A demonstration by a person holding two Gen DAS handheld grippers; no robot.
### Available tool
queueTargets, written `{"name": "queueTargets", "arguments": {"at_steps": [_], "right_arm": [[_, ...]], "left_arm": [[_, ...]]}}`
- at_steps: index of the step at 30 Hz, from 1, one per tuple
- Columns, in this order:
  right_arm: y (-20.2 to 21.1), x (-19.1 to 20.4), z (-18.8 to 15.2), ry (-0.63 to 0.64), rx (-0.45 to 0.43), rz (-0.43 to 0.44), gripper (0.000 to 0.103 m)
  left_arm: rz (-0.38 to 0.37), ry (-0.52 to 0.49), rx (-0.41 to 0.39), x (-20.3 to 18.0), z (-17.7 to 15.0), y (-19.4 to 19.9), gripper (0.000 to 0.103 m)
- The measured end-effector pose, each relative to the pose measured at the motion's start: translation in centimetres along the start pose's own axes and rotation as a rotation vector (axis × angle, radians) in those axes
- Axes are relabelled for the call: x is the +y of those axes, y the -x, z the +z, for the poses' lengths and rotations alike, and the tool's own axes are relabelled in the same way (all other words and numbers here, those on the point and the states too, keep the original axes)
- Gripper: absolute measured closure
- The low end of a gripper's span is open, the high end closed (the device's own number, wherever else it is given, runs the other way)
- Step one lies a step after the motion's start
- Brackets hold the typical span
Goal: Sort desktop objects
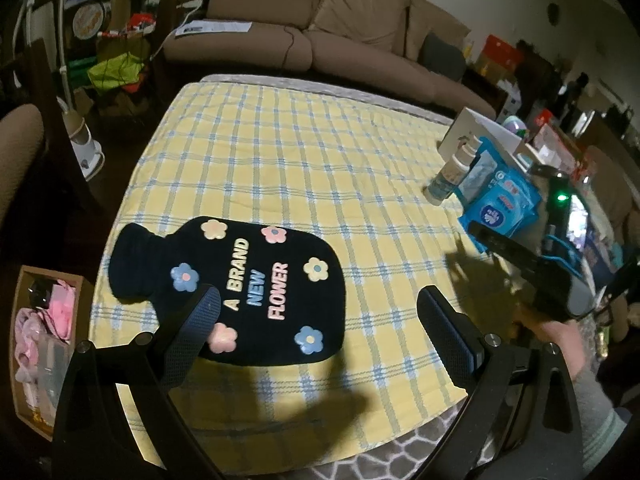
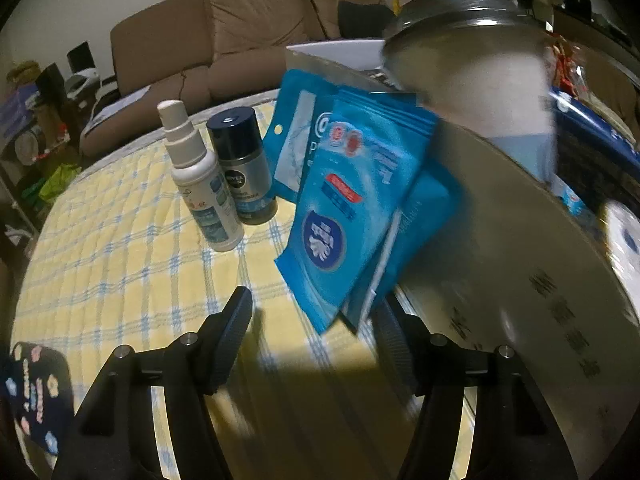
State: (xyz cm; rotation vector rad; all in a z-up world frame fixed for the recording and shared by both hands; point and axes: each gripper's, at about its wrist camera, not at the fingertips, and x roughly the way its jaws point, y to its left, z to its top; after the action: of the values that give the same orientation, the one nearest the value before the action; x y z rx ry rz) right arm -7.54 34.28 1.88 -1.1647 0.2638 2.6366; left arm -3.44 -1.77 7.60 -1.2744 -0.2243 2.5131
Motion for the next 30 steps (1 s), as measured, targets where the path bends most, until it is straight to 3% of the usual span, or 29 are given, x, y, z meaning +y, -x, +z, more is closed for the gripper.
{"name": "queueTargets", "arguments": {"at_steps": [1,3,5,7,11,16,21,30], "right_arm": [[-0.4,0.0,0.1,0.002,0.007,0.004,0.038],[-1.0,-0.2,0.3,-0.009,0.026,0.02,0.048],[-1.7,-0.9,0.5,-0.031,0.051,0.061,0.081],[-1.6,-1.5,0.7,-0.035,0.047,0.099,0.09],[-0.3,-1.9,0.3,0.004,0.045,0.126,0.095],[3.0,-3.3,-0.3,0.012,0.041,0.218,0.096],[7.2,-4.5,-0.1,0.038,0.045,0.344,0.096],[14.1,-7.4,-0.7,0.048,0.12,0.544,0.096]], "left_arm": [[-0.006,0.005,0.002,0.0,0.1,-0.2,0.004],[-0.013,0.005,0.004,-0.2,0.1,-0.4,0.004],[-0.018,-0.006,0.005,-0.6,0.1,-0.6,0.004],[-0.029,-0.017,0.005,-1.0,-0.1,-0.6,0.004],[-0.048,-0.016,0.008,-1.5,-0.2,-0.7,0.004],[-0.094,-0.031,-0.002,-2.4,-0.5,-0.2,0.004],[-0.212,-0.075,-0.013,-4.3,-1.2,0.5,0.004],[-0.444,-0.044,0.042,-7.9,-3.3,0.3,0.004]]}}
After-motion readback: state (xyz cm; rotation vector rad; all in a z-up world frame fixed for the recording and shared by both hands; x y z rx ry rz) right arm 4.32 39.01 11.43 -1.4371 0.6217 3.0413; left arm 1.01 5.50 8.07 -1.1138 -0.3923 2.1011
